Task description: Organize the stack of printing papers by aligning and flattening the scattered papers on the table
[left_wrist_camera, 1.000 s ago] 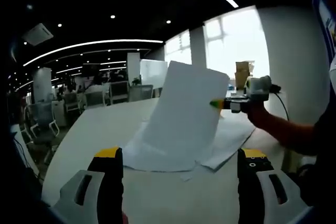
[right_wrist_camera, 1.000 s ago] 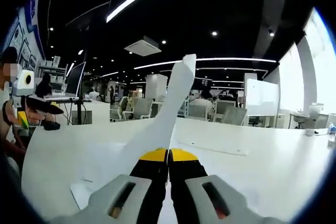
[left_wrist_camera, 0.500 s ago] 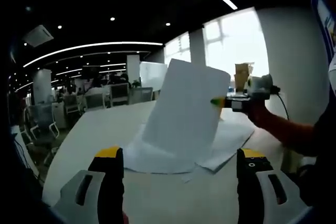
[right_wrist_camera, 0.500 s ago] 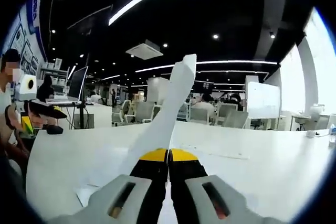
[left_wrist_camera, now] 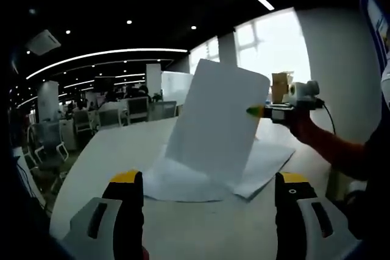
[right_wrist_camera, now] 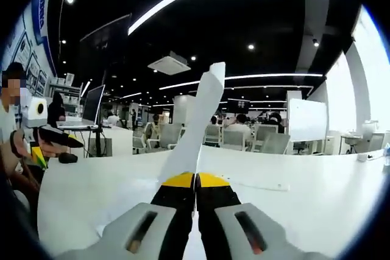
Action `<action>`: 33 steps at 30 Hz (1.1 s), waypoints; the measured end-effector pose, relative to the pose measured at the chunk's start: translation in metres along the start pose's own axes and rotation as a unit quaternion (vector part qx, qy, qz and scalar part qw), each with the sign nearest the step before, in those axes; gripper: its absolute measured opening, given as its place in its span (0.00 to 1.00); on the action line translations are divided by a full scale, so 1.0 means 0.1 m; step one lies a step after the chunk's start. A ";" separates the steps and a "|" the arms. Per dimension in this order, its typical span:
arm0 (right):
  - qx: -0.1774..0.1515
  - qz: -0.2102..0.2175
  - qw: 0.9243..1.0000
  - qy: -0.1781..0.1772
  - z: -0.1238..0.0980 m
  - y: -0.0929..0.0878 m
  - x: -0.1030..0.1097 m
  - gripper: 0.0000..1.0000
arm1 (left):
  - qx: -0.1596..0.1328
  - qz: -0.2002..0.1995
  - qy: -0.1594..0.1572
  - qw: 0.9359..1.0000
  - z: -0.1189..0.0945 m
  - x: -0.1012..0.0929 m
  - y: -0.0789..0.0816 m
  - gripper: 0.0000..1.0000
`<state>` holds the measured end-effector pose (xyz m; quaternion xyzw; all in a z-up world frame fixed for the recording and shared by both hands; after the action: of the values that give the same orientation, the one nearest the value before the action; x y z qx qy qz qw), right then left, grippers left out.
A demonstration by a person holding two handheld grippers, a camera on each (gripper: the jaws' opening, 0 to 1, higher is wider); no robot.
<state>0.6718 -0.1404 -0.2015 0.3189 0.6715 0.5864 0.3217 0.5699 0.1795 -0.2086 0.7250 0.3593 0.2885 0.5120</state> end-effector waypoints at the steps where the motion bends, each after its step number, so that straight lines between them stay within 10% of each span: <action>1: -0.002 0.001 1.000 0.002 -0.01 0.02 0.01 0.00 | -0.001 0.000 0.001 1.000 0.00 0.01 0.01 0.92; 33: -0.041 -0.011 0.998 0.043 -0.31 0.46 0.20 0.00 | -0.001 0.007 0.008 1.000 -0.03 0.02 0.04 0.91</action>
<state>0.6371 -0.1373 -0.1537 0.2725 0.6632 0.6234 0.3119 0.5698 0.1821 -0.2034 0.7246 0.3579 0.2986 0.5076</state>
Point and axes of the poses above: the point that each gripper's makers call its tool centre point, and the gripper's own axes: z roughly forward along the fingers, x roughly to its left, y roughly out of its top, the point moved 9 cm from there along -z, roughly backward along the fingers, and after that the axes turned 9 degrees about x, right-handed, at the moved point
